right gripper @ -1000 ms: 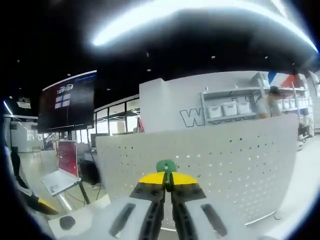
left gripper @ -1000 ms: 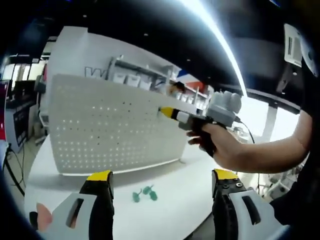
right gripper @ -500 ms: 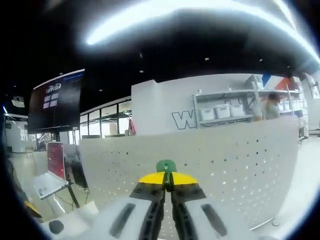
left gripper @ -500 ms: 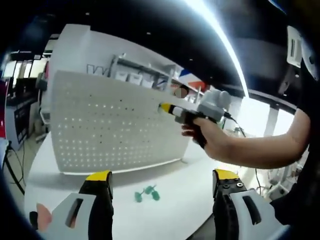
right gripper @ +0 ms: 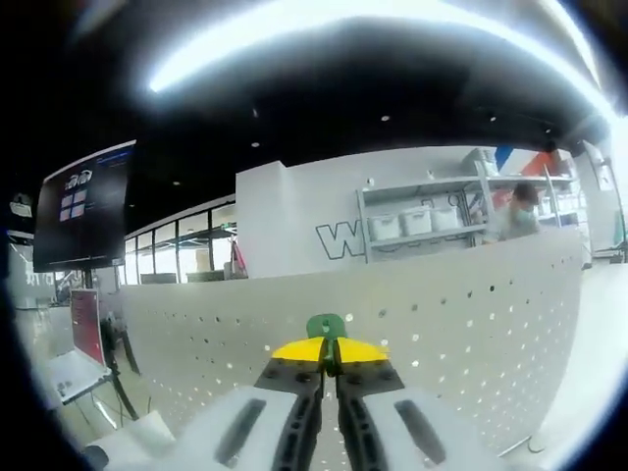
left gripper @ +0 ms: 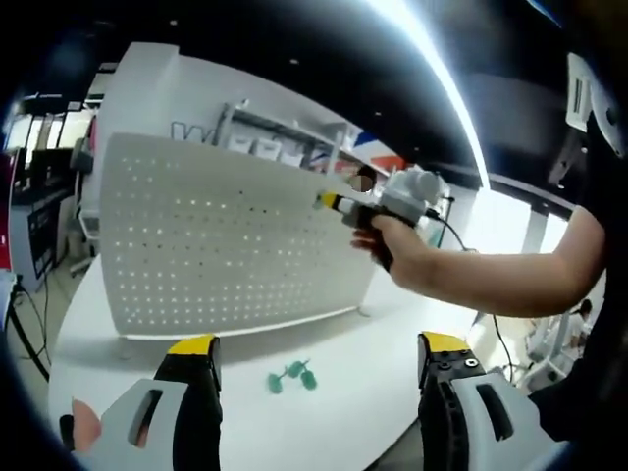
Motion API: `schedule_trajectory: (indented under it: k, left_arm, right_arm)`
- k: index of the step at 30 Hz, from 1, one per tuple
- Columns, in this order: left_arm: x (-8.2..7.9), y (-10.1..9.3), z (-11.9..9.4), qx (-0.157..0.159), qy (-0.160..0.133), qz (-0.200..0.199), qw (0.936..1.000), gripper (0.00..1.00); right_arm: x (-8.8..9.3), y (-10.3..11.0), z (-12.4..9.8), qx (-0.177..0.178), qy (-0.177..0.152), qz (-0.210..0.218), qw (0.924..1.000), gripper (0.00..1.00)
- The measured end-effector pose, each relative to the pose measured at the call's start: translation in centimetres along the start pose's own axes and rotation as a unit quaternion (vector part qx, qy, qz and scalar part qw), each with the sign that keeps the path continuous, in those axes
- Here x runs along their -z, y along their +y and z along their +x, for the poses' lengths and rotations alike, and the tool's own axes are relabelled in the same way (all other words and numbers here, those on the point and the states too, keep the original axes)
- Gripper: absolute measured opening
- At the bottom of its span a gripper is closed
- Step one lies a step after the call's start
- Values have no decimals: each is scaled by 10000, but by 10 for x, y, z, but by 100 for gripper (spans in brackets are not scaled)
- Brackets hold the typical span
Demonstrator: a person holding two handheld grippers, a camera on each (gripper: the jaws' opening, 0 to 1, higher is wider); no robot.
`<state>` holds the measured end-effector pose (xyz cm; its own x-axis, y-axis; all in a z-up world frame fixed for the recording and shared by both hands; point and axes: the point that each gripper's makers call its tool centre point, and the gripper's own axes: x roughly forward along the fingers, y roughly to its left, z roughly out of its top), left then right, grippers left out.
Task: Insert the hook assembly into the mounting plate slot until the hook locks in place.
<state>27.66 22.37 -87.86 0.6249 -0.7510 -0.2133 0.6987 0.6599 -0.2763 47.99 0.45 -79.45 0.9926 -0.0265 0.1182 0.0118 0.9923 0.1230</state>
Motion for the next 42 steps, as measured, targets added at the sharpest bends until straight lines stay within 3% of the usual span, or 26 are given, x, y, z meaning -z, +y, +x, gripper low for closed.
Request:
schedule_trajectory:
  k: [14,31,36,42]
  left_arm:
    - [-2,9,0,-45,20,-40,10000,83]
    - [4,19,-5,-192,10,-203,9996,81]
    - [3,20,-6,-202,-9,-226,9995,80]
    - [5,21,-4,-179,29,-226,9996,80]
  right_arm:
    - [-1,-10,18,133,-67,-23,9999,0]
    - [5,-7,16,255,-145,-136,9995,1]
    - [6,-13,17,311,-144,181,9992,1]
    - [11,-12,19,314,-150,1,9994,1]
